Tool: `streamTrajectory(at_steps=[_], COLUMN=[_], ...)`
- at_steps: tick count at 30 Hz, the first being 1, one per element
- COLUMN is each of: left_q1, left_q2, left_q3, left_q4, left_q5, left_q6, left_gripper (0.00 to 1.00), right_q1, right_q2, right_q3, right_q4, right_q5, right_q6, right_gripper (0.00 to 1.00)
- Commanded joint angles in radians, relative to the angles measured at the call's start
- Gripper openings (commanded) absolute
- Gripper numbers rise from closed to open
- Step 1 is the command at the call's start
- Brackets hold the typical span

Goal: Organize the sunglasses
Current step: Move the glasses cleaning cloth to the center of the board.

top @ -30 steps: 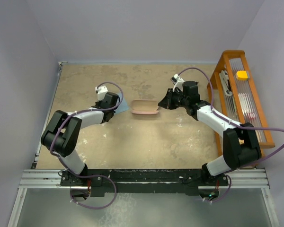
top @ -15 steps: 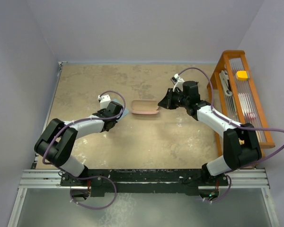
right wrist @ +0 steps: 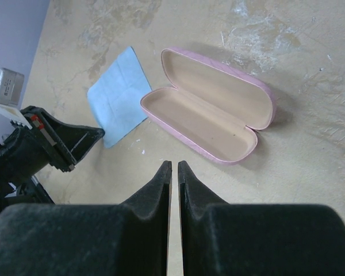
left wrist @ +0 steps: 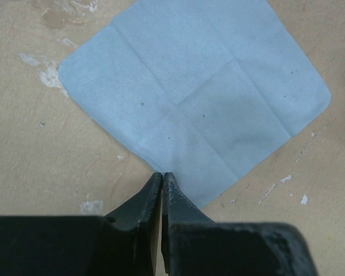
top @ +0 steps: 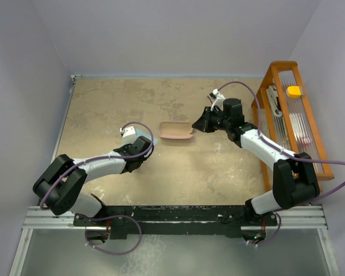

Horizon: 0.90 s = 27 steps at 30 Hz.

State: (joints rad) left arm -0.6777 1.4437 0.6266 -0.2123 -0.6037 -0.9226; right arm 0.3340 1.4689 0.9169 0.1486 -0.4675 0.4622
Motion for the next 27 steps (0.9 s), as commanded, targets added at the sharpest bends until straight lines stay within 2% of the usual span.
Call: streamTrajectory(at_steps=[1,27], left_q1=[-0.041,-0.366], left_q2=[-0.049,0.029], left_q3=[-0.012,0.101], left_q4=[-0.013,-0.044], left_q5=[0.006,0.017], left_q6=[-0.069,-0.241], left_gripper=[0.0,0.0], right_q1=[0.005,0.005], right_q2=[-0.041,-0.042], right_q3=[-0.004,-0.004], right_q4=[0.045,0.042], right_q5=[-0.029,-0.022], right_q6=[0.01,0.012], right_gripper=[0.11,0.11])
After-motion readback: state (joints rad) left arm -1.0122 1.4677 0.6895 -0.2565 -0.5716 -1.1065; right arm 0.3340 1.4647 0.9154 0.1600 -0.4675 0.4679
